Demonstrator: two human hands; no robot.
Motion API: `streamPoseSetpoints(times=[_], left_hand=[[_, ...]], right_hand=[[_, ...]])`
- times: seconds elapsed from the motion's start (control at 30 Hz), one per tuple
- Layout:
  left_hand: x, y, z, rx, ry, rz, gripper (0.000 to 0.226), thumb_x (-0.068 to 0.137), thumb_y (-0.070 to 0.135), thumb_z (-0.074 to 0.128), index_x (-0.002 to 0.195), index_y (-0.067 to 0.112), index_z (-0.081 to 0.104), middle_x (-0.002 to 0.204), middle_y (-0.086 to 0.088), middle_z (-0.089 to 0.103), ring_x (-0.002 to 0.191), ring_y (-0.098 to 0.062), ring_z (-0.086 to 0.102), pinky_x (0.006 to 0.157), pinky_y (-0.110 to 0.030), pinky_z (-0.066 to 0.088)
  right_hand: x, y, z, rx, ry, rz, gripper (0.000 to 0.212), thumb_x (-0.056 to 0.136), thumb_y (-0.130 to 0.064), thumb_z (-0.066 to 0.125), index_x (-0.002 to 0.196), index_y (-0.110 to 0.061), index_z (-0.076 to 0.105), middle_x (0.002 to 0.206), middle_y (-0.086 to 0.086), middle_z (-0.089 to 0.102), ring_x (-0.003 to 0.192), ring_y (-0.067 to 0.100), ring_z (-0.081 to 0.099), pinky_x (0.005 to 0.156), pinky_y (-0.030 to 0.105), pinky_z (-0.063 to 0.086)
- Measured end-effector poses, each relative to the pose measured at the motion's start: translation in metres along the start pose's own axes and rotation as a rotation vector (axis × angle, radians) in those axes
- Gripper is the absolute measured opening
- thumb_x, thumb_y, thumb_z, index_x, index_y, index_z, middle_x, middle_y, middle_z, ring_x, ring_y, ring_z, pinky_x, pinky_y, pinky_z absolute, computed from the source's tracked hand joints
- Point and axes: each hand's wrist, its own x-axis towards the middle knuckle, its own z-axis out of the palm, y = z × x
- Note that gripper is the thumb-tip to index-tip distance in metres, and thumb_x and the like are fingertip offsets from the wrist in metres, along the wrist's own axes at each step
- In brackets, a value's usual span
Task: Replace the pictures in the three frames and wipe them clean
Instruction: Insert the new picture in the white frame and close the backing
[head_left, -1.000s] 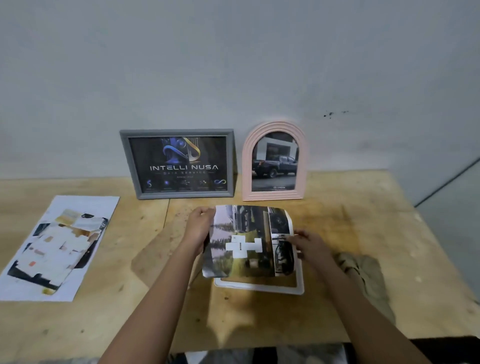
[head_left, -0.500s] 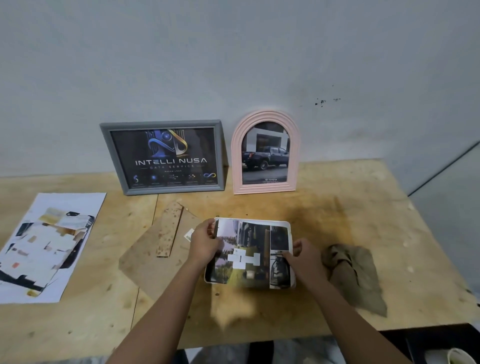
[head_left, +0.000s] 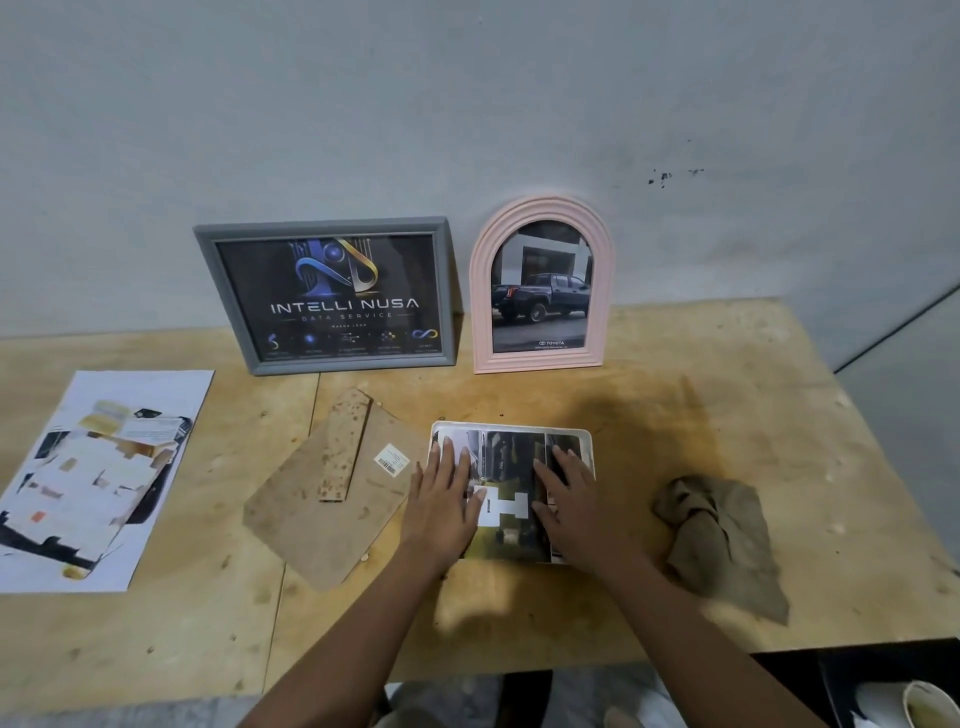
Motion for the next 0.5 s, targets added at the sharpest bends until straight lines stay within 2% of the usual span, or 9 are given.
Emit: streamPoseSetpoints(times=[0.13, 0.23, 0.27, 0.33, 0.4, 0.5], left_hand=[[-0.002, -0.005, 0.003, 0.062, -0.03, 0.023, 0.061, 0.097, 0.051, 0.01, 0.147, 0.022, -0.01, 0.151, -0.001, -0.024, 0.139, -0.016, -0.025, 0.115, -0.035, -0.013], [0.002, -0.009, 0.007, 0.121, -0.033, 0.045, 0.073, 0.083, 0.058, -0.012, 0.146, 0.022, -0.013, 0.15, -0.001, -0.025, 0.14, -0.018, -0.024, 0.114, -0.036, -0.014], [0.003, -0.01, 0.008, 0.138, -0.033, 0.052, 0.075, 0.079, 0.059, -0.017, 0.145, 0.022, -0.015, 0.15, -0.002, -0.025, 0.14, -0.019, -0.024, 0.114, -0.036, -0.014], [0.005, -0.011, 0.009, 0.171, -0.031, 0.063, 0.078, 0.075, 0.061, -0.028, 0.142, 0.023, -0.018, 0.151, -0.003, -0.025, 0.141, -0.021, -0.024, 0.113, -0.037, -0.014], [0.007, -0.011, 0.009, 0.186, -0.036, 0.066, 0.086, 0.068, 0.061, -0.037, 0.143, 0.023, -0.018, 0.151, -0.003, -0.025, 0.141, -0.022, -0.024, 0.113, -0.038, -0.015], [0.009, -0.013, 0.011, 0.2, -0.043, 0.072, 0.085, 0.068, 0.06, -0.038, 0.142, 0.023, -0.019, 0.153, -0.005, -0.023, 0.14, -0.023, -0.025, 0.112, -0.04, -0.016]], right_hand=[[0.0, 0.001, 0.004, -0.112, -0.053, 0.0, 0.057, 0.1, -0.042, 0.026, 0.15, -0.024, 0.005, 0.158, 0.001, -0.008, 0.145, 0.02, -0.01, 0.116, 0.034, 0.0], [0.0, 0.002, 0.007, -0.148, -0.052, -0.001, 0.057, 0.101, -0.043, 0.02, 0.15, -0.022, 0.001, 0.157, 0.003, -0.012, 0.145, 0.02, -0.014, 0.114, 0.032, -0.004], [0.0, 0.003, 0.009, -0.163, -0.049, -0.002, 0.058, 0.099, -0.048, 0.012, 0.15, -0.022, -0.001, 0.157, 0.003, -0.014, 0.144, 0.02, -0.017, 0.114, 0.032, -0.004], [0.001, 0.004, 0.014, -0.179, -0.037, -0.016, 0.08, 0.082, -0.063, -0.02, 0.149, -0.022, -0.005, 0.156, 0.004, -0.016, 0.139, 0.019, -0.024, 0.112, 0.033, -0.008], [0.002, 0.006, 0.018, -0.189, -0.03, -0.018, 0.108, 0.057, -0.064, -0.045, 0.149, -0.022, -0.006, 0.155, 0.003, -0.018, 0.135, 0.018, -0.027, 0.109, 0.033, -0.012], [0.002, 0.004, 0.018, -0.183, -0.02, -0.007, 0.114, 0.051, -0.062, -0.049, 0.149, -0.022, -0.006, 0.152, 0.002, -0.022, 0.135, 0.018, -0.027, 0.11, 0.033, -0.013]])
